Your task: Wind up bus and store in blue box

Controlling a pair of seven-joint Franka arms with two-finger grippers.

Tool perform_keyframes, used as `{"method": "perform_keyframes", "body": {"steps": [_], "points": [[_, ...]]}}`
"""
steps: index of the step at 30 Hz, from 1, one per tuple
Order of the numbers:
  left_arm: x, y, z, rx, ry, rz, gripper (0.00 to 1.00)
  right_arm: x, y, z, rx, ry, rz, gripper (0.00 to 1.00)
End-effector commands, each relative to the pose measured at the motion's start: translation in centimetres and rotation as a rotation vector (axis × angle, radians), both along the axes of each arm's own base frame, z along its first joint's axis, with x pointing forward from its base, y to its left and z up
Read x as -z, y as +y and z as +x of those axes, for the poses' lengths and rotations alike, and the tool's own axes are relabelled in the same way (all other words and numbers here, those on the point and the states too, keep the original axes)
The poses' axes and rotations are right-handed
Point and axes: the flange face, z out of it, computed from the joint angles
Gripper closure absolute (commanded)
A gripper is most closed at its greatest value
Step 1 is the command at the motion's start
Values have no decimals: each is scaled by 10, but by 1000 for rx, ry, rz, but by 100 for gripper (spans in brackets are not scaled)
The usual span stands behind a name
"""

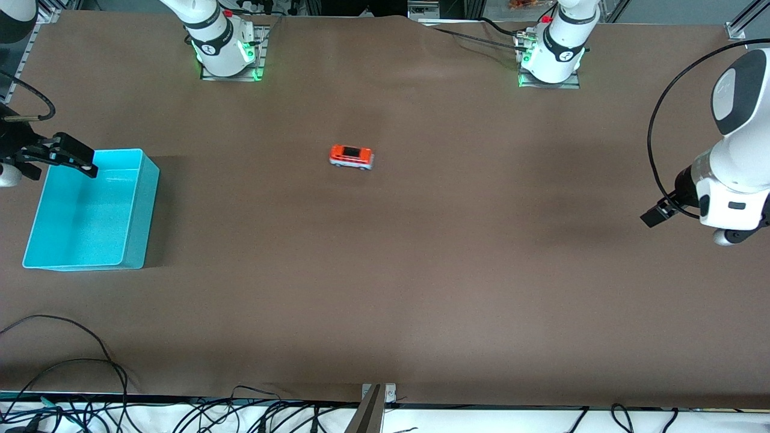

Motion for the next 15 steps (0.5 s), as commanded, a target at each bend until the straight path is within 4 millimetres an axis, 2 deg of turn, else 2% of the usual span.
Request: {"method": "perform_keyframes", "body": {"steps": [1,3,5,15], "points": [[-13,-14,-3,90,15,-21,0,-4,2,-2,3,1,-7,0],[-27,-16,0,99,-9,-27,0,-3,2,-2,3,3,-7,0],[-32,-20,0,138,-7,-33,0,-4,2,-2,3,1,-7,0],[-33,-28,-1,338,20,-111,0,-3,2,-2,3,5,-7,0]]}}
